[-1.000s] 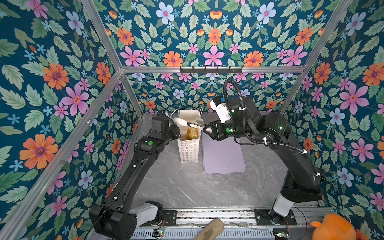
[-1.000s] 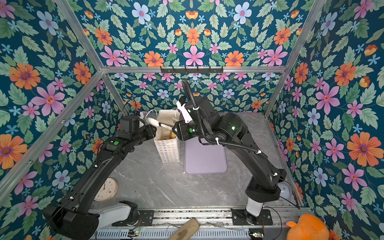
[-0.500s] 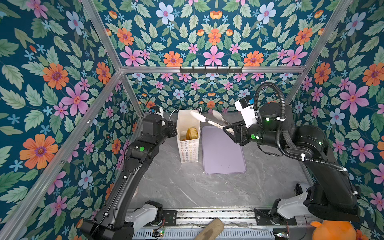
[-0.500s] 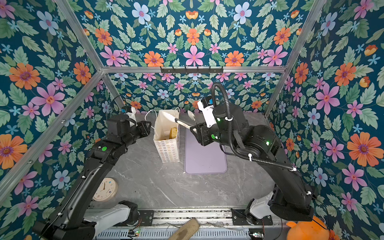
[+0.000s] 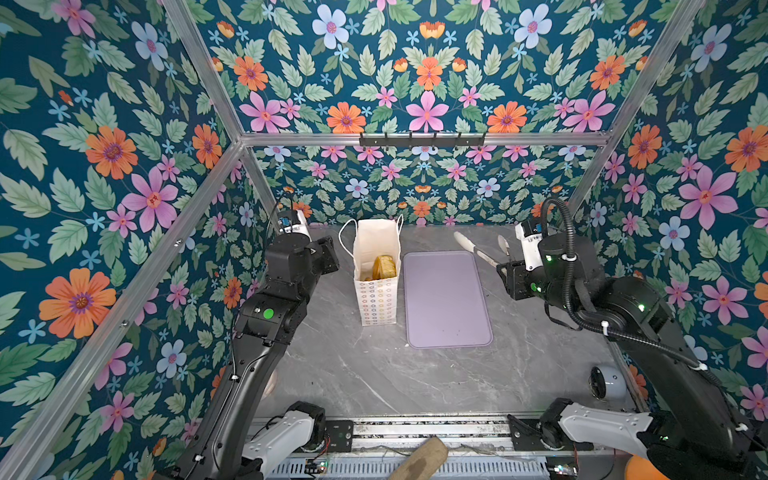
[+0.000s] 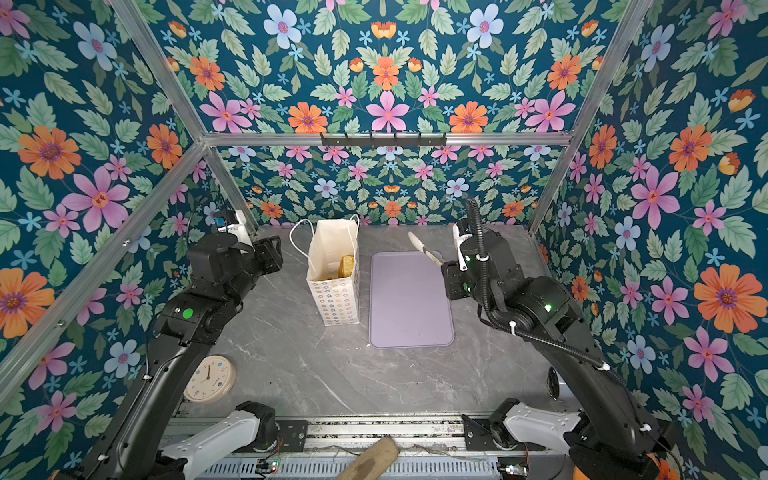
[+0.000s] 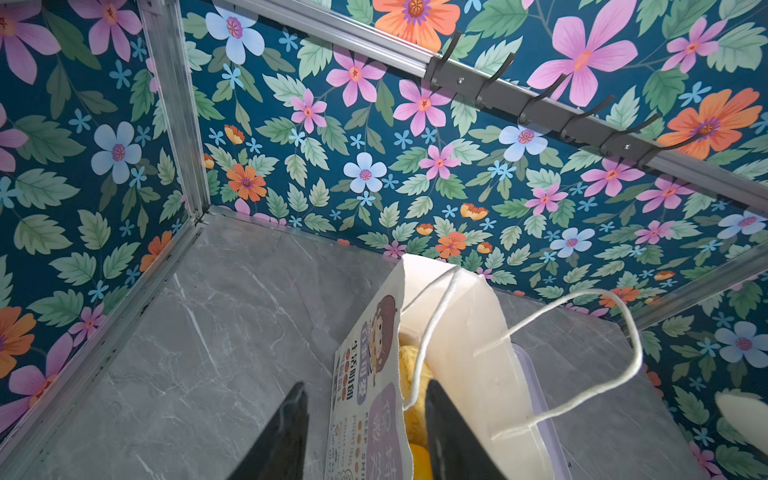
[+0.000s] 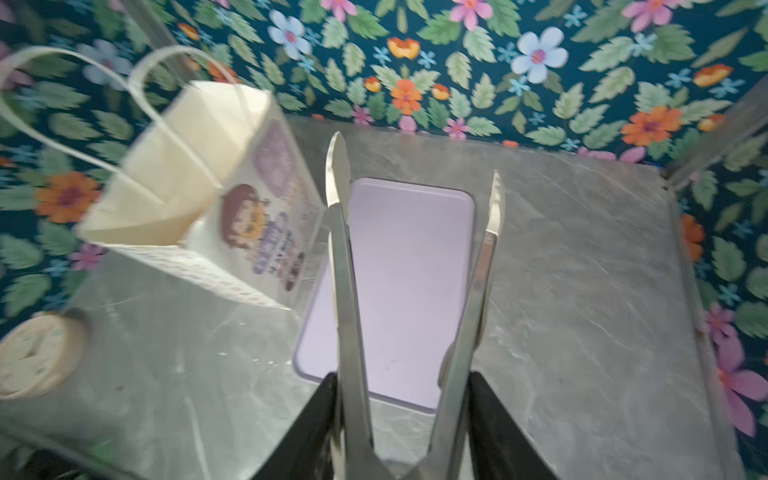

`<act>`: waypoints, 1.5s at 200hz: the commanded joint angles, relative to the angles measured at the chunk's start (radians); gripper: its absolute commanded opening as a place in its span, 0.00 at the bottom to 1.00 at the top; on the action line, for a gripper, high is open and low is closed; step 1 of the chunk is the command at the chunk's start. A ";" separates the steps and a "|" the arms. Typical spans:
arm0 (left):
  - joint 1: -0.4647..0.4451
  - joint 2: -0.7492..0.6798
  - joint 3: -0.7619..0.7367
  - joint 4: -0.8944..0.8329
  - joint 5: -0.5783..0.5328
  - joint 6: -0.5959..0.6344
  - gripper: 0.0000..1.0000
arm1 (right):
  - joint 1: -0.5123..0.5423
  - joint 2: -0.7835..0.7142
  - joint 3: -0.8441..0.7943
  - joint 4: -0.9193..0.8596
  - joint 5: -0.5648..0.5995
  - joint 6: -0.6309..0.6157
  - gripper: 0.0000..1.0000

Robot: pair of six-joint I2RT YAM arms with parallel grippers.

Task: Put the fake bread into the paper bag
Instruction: 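Set the bag down with the left gripper while the right lowers the tongs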

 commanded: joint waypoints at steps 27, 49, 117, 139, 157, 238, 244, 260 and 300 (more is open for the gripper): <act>0.001 0.023 -0.006 0.042 0.000 -0.001 0.47 | -0.198 -0.003 -0.198 0.070 -0.055 -0.056 0.47; 0.002 0.031 -0.010 0.046 0.009 -0.005 0.47 | -0.261 0.030 -0.267 0.091 -0.121 -0.069 0.47; 0.003 0.064 0.002 -0.023 -0.129 0.024 0.46 | -0.377 0.072 -0.396 0.211 -0.243 -0.136 0.48; 0.016 0.039 -0.053 -0.002 -0.206 0.040 0.46 | -0.402 0.091 -0.420 0.256 -0.238 -0.145 0.49; 0.037 0.014 -0.107 0.036 -0.222 0.052 0.47 | -0.414 0.100 -0.450 0.306 -0.220 -0.158 0.49; 0.242 -0.051 -0.438 0.379 -0.150 0.055 0.65 | -0.506 0.184 -0.525 0.461 -0.195 -0.182 0.49; 0.247 -0.047 -0.452 0.397 -0.151 0.054 0.67 | -0.508 0.193 -0.531 0.475 -0.193 -0.192 0.49; 0.260 -0.018 -0.457 0.387 -0.157 0.039 0.70 | -0.511 0.227 -0.538 0.494 -0.232 -0.241 0.49; 0.313 0.046 -0.436 0.351 -0.146 0.054 0.74 | -0.514 0.308 -0.501 0.458 -0.204 -0.280 0.50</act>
